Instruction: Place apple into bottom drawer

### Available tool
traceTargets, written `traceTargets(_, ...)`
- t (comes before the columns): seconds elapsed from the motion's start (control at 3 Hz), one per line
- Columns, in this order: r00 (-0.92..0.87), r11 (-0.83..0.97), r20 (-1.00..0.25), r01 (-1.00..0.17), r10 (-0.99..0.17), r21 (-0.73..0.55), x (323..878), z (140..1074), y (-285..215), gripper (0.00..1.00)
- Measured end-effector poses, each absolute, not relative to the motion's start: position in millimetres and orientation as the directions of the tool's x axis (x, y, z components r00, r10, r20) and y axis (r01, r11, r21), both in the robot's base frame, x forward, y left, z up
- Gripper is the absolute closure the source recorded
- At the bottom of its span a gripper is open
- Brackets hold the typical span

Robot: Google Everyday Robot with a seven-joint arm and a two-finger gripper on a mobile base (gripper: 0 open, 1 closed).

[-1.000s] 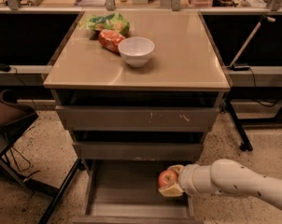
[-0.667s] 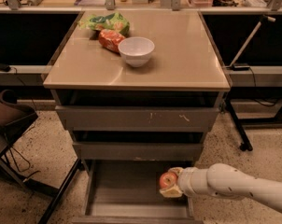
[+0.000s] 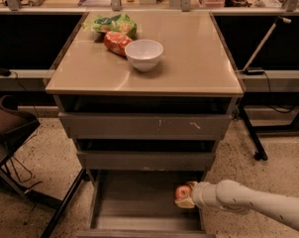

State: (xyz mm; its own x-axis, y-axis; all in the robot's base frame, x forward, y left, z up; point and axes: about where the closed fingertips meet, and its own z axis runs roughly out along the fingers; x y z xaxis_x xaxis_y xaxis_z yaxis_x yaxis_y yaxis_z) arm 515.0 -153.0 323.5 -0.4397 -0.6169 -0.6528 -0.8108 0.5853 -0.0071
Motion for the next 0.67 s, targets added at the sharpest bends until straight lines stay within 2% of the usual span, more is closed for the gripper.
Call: traceTargets(0.67,-0.518,0.645,-0.660,-0.761,-0.545,0.065,518,269,-176,1.00)
